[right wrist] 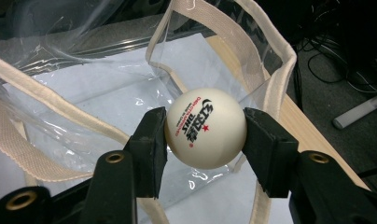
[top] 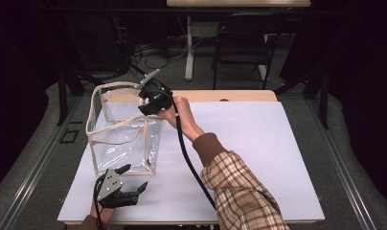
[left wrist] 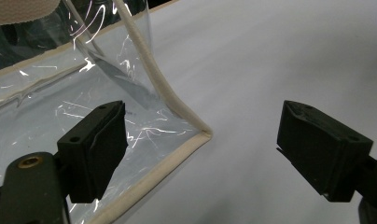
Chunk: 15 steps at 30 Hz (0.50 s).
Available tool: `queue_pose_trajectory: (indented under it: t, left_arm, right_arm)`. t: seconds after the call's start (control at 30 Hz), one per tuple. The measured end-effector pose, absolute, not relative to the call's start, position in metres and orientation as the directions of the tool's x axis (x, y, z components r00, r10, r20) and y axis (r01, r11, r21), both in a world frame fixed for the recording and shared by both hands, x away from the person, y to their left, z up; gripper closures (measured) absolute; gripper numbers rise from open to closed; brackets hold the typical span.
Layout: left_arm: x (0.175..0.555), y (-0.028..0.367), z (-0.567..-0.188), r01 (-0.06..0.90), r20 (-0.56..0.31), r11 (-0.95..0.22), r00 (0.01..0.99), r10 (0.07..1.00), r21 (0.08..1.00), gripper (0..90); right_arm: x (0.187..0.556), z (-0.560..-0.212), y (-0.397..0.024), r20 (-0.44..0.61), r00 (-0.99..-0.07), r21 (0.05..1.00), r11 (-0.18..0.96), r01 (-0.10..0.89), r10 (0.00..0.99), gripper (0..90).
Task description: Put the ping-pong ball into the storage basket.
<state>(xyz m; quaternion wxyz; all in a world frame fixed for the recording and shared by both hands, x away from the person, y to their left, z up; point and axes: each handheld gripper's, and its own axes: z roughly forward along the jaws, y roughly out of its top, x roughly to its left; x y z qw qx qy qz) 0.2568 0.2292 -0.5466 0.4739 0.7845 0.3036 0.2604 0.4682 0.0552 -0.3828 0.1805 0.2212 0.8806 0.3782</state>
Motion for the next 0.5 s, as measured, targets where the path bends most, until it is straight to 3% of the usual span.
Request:
queue_pose_trajectory:
  t: [0.5]
  left_arm:
    - [0.2572,0.2294,-0.5467,0.229,0.123,-0.369,0.680,0.723,0.901,16.1]
  right_arm:
    - [0.4747,-0.3896,0.0648,-0.140,-0.831,0.724,0.628,0.284,0.538,50.6]
